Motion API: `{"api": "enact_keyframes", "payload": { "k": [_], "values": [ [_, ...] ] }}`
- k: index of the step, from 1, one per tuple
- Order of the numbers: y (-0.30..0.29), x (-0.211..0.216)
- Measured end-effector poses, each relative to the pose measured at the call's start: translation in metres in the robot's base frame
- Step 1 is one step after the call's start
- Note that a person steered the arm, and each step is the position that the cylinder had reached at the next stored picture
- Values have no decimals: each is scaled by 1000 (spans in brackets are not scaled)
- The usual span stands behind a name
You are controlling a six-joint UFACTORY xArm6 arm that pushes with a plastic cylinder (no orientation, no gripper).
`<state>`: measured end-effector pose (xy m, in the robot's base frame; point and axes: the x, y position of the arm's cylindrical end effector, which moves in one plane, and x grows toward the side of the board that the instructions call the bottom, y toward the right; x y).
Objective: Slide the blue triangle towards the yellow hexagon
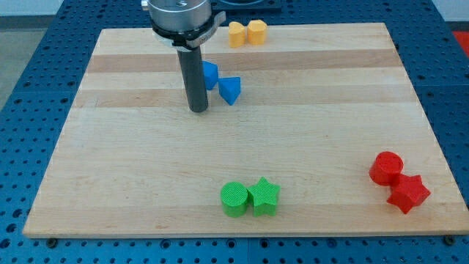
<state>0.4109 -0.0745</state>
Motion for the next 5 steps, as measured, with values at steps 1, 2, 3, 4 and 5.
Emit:
{"api": "enact_keyframes", "payload": {
  "k": [1, 2, 3, 4, 5],
  "values": [
    [27, -15],
    [46, -66],
    [38, -60],
    [33, -30],
    [54, -36]
  ]
}}
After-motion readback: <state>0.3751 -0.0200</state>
